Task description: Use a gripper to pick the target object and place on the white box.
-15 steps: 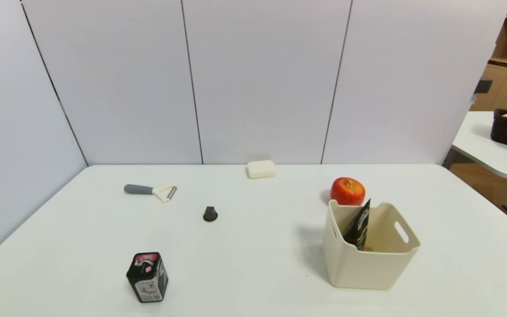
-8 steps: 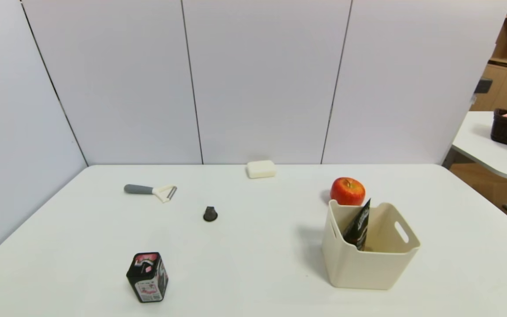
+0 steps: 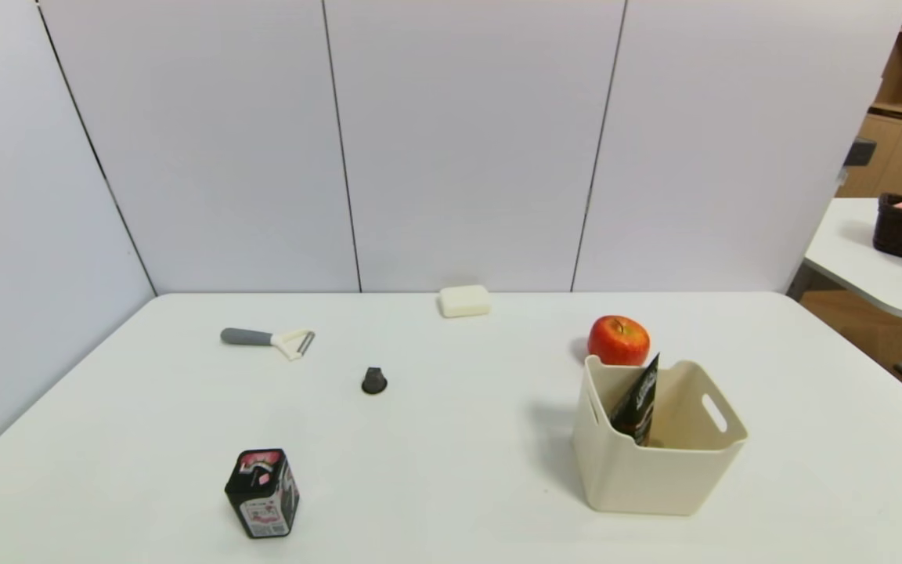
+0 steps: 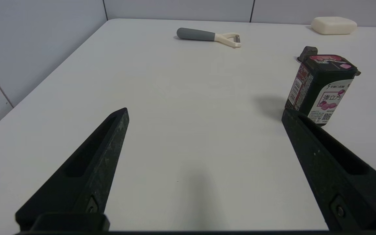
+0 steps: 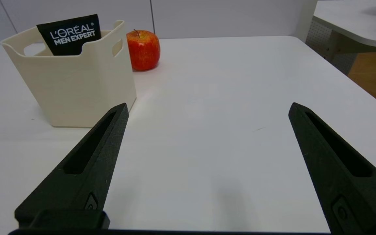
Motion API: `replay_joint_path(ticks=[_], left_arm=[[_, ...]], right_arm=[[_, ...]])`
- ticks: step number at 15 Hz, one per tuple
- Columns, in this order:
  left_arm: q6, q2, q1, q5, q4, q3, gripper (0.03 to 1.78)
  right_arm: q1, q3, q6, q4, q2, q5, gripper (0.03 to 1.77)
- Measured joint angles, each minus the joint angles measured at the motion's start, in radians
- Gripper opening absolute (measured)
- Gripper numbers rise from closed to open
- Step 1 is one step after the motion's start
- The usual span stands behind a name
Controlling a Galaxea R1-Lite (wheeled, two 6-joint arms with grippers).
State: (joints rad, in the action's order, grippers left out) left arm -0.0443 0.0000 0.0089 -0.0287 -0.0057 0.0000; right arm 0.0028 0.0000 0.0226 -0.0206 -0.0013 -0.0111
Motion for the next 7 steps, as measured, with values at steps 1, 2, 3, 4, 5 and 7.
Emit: replay_joint_path(ticks=[1, 2, 3, 4, 5, 7], left_arm=[[0.000, 0.000, 0.000, 0.000, 0.000, 0.000, 1.69], [0.000, 0.000, 0.000, 0.000, 0.000, 0.000, 1.69], [0.000, 0.000, 0.000, 0.000, 0.000, 0.000, 1.69], [0.000, 0.000, 0.000, 0.000, 0.000, 0.000, 1.69], [0.000, 0.000, 0.000, 0.000, 0.000, 0.000, 1.69], [0.000, 0.000, 0.000, 0.000, 0.000, 0.000, 1.69]], right_arm=[[0.000, 0.000, -0.001, 0.000, 0.000, -0.001, 1.69], [0.000, 0.000, -0.003, 0.000, 0.000, -0.001, 1.69], [0.000, 0.000, -0.003, 0.000, 0.000, -0.001, 1.69], [0.000, 0.000, -0.003, 0.000, 0.000, 0.000, 1.69], [0.000, 0.000, -0.003, 0.000, 0.000, 0.000, 1.69], [0.000, 0.000, -0.003, 0.000, 0.000, 0.000, 1.69]])
